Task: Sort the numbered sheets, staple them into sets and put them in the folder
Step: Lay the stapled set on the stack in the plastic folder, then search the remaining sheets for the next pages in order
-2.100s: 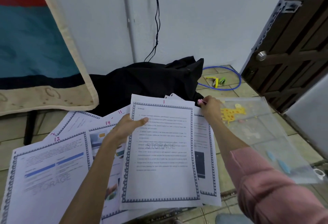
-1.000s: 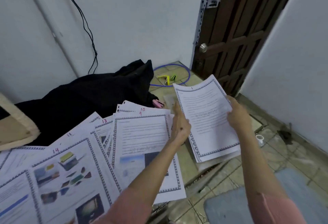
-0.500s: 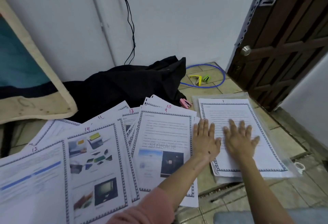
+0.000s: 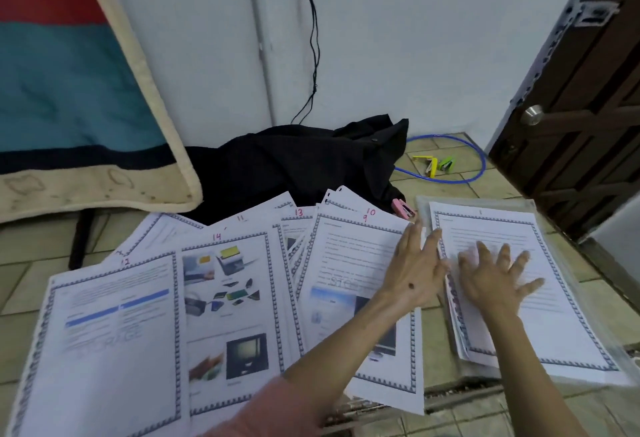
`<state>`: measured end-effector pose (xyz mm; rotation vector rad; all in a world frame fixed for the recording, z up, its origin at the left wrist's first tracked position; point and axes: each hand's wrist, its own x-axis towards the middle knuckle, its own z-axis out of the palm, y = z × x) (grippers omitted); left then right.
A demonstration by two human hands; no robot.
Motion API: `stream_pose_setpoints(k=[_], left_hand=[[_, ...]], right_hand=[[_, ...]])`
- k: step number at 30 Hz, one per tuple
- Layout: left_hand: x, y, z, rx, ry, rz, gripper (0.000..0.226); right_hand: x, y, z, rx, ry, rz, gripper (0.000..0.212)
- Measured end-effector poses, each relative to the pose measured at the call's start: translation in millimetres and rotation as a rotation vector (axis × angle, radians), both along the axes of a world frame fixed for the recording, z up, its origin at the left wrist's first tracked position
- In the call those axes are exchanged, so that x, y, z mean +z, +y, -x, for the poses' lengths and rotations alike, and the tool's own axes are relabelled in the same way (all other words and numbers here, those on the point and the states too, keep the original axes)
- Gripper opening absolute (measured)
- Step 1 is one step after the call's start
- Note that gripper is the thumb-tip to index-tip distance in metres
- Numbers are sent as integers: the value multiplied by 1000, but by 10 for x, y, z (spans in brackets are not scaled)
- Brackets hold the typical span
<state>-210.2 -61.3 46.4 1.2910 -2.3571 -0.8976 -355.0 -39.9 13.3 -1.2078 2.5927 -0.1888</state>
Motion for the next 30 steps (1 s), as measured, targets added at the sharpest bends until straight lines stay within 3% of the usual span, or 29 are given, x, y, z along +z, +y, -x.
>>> stream_pose_setpoints(k=[4, 9, 13, 17, 24, 26, 30], left_hand=[[-37, 27, -1123, 311, -68, 67, 51], [-296, 179, -2491, 631, -205, 38, 49], [-529, 228, -3069, 745, -433, 22, 71], [-720, 242, -3210, 747, -460, 62, 82], [-728, 238, -3215, 770, -436, 83, 72], [-747, 227, -3223, 777, -417, 90, 79], [-757, 178, -3284, 733, -400, 10, 105]], right_hand=[[47, -161, -831, 181, -61, 128, 55], [0, -237, -2109, 597, -195, 213, 55], [-76, -211, -2802, 830, -153, 219, 86], [-323, -196, -2932, 871, -21, 109, 101], [-309, -187, -2959, 850, -5, 96, 75], [-309, -185, -2939, 829, -119, 177, 70], [-165, -174, -2794, 498, -808, 587, 39]])
